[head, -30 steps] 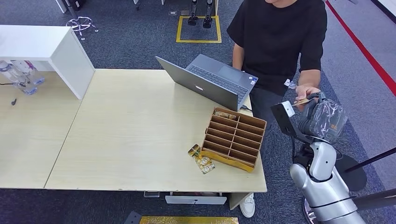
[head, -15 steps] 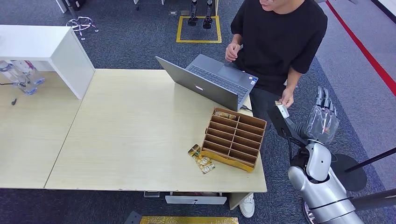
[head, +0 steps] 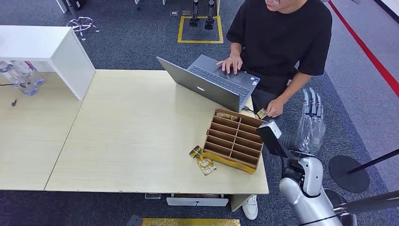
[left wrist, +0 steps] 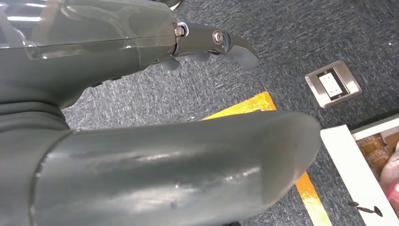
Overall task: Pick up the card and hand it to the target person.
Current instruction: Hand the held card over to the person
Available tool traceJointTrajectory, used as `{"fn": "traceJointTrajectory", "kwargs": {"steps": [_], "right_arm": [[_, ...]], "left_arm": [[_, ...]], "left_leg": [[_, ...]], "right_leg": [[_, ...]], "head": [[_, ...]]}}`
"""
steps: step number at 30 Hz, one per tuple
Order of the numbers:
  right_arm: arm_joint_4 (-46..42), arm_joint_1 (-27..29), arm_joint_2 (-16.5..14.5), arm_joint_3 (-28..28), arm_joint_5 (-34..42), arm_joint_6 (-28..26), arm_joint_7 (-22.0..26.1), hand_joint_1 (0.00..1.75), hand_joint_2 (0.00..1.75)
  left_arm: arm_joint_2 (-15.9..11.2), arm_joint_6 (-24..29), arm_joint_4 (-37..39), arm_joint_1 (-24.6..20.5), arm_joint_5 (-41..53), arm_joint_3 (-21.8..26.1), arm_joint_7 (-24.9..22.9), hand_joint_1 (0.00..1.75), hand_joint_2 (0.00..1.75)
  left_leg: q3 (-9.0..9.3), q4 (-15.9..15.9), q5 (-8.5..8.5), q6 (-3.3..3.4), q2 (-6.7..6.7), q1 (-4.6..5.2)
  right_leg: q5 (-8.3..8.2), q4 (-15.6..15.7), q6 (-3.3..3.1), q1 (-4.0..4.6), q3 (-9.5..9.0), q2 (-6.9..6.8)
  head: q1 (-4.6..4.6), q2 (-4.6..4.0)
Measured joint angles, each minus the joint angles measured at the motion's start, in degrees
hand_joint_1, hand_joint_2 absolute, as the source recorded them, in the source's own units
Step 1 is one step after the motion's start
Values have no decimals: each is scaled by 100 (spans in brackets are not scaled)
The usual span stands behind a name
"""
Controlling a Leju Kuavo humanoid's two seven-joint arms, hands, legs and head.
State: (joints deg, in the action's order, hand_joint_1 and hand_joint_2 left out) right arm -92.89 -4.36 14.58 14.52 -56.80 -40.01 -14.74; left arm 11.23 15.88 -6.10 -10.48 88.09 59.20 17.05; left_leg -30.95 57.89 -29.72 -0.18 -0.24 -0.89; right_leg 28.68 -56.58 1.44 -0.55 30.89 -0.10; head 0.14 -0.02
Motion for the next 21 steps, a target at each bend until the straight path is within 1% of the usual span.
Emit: {"fn": "traceJointTrajectory", "kwargs": {"steps": [5,7,9,12,15,21], "right_arm": [[-119,374,-853,-395,980,-5,1360,0,175],[-119,513,-1177,-542,1292,-5,1772,0,175],[-117,646,-1480,-662,1581,-5,2062,0,175],[-112,807,-1843,-788,1869,-5,2342,0,175],[-87,936,-2122,-862,1989,-7,2451,0,175],[-8,1067,-2469,-904,2045,-5,2514,0,175]], "left_arm": [[-15,71,0,51,-1,43,70,0,0],[-22,94,0,65,-1,82,90,0,0],[-31,121,0,79,-1,120,98,0,0],[-42,149,0,95,-1,180,107,0,0],[-47,165,0,113,-1,252,121,0,0],[-54,193,0,128,-1,369,163,0,0]], "left_leg": [[1,0,0,0,1,-1],[0,0,0,0,1,0],[0,0,0,0,1,0],[0,-1,0,0,1,0],[1,-1,0,0,1,0],[1,-1,0,0,1,0]], "right_leg": [[0,0,0,0,0,1],[0,0,0,0,0,1],[0,0,0,0,0,1],[0,0,0,0,0,1],[0,0,0,-1,0,2],[0,0,0,-1,1,3]], "head": [[1,0],[1,0],[0,0],[0,0],[1,0],[0,0]]}}
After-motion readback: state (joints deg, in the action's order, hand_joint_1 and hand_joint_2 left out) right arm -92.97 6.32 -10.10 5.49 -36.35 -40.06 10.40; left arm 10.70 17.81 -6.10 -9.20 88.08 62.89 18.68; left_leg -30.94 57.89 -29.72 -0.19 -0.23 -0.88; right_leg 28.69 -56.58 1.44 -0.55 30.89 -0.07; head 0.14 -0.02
